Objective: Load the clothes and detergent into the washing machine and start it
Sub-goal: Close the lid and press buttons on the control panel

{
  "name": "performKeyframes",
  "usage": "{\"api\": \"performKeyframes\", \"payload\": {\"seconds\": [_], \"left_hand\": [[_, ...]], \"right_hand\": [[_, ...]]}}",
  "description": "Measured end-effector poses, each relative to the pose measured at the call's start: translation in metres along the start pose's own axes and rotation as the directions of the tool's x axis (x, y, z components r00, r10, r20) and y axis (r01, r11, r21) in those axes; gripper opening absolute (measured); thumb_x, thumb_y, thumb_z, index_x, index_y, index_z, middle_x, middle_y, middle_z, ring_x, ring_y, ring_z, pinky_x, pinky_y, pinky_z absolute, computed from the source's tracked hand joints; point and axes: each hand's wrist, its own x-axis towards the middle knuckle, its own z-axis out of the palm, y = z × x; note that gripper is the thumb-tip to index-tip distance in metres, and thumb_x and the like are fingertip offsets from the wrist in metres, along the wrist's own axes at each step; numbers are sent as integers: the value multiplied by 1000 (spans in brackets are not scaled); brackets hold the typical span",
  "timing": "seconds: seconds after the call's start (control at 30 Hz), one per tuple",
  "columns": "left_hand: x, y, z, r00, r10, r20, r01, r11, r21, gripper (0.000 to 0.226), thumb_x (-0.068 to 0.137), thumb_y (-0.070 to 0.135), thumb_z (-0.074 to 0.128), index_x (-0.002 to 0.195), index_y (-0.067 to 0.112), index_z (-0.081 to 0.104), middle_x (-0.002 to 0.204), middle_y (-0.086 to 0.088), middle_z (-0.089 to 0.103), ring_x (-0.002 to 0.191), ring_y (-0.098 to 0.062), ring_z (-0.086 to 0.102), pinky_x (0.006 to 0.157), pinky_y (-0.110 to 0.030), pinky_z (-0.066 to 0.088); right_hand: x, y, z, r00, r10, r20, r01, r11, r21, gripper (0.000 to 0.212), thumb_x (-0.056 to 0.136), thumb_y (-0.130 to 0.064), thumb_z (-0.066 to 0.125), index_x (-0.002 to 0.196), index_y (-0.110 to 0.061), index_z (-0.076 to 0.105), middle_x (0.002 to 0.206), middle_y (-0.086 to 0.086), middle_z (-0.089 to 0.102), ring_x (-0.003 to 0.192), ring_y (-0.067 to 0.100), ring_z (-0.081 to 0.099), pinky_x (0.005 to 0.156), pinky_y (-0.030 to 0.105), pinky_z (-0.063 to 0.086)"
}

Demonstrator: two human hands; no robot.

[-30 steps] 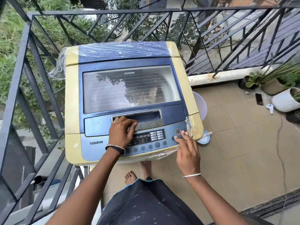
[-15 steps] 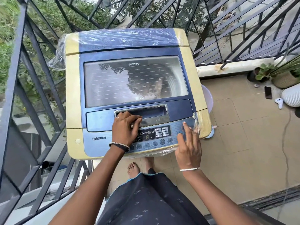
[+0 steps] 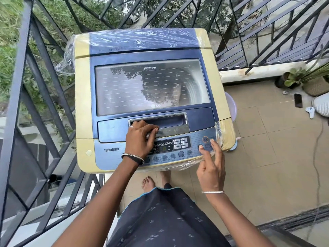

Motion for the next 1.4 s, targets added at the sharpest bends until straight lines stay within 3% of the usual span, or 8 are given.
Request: {"api": "performKeyframes", "payload": {"seconds": [0.43, 0.57, 0.67, 0.73, 0.87, 1.0, 1.17, 1.4], "left_hand": [[0, -2, -3, 1000, -1, -3, 1, 1000, -18, 16, 89, 28, 62, 93, 23, 77, 77, 3, 67, 77, -20, 56, 66, -23, 37], [-1, 0, -5, 1000, -19, 12, 20, 999, -33, 16, 88, 29, 62, 92, 24, 77, 80, 4, 71, 78, -20, 60, 67, -26, 44], [-6, -2, -8, 1000, -30, 6, 30, 997, -70, 15, 87, 26, 64, 96, 26, 76, 88, 6, 75, 84, -17, 66, 74, -29, 51], [-12, -4, -9, 1000, -11, 0, 10, 993, -117, 17, 88, 23, 64, 99, 25, 76, 96, 8, 76, 92, -12, 69, 88, -28, 52], [-24, -5, -11, 1000, -24, 9, 26, 956, -293, 21, 91, 22, 58, 103, 23, 75, 104, 8, 75, 110, -2, 64, 112, -22, 36], [-33, 4, -16, 999, -1, 52, 23, 903, -429, 28, 96, 27, 51, 110, 20, 73, 96, 6, 75, 109, -4, 66, 114, -27, 36], [-32, 5, -17, 990, -70, 120, 128, 799, -587, 35, 97, 33, 44, 114, 21, 71, 116, 0, 71, 119, -5, 60, 116, -37, 33], [-32, 9, -16, 965, -177, 191, 260, 686, -680, 46, 101, 43, 34, 110, 21, 73, 114, 1, 72, 117, -11, 62, 110, -48, 38]], "right_hand": [[11, -16, 2, 993, 116, 9, -116, 993, 6, 39, 70, 13, 51, 93, -13, 68, 124, 10, 56, 113, 34, 54, 93, 43, 46], [18, -20, -3, 988, 152, -2, -152, 988, 38, 39, 63, 8, 48, 86, -17, 68, 114, 4, 61, 105, 30, 55, 83, 40, 42], [28, -32, -1, 996, 85, 1, -85, 985, 150, 36, 64, 4, 47, 82, -17, 71, 97, 1, 66, 94, 27, 55, 83, 39, 43], [35, -45, 4, 999, 23, 42, -33, 967, 254, 34, 70, -1, 46, 85, -14, 72, 91, 1, 69, 89, 25, 56, 82, 40, 46], [51, -69, 10, 981, -68, 181, -25, 884, 468, 37, 78, 0, 46, 97, -13, 75, 99, -3, 73, 95, 16, 62, 88, 29, 47], [64, -79, 13, 920, -141, 365, -140, 751, 645, 33, 82, -5, 50, 102, -12, 76, 104, -2, 74, 104, 11, 65, 95, 37, 50], [73, -81, 12, 809, -157, 566, -418, 523, 743, 35, 83, -6, 48, 108, 0, 72, 110, 10, 73, 111, 20, 66, 104, 47, 46], [80, -67, 19, 740, -192, 645, -509, 467, 723, 37, 83, -9, 49, 111, -1, 71, 113, 12, 72, 116, 26, 63, 108, 54, 40]]}}
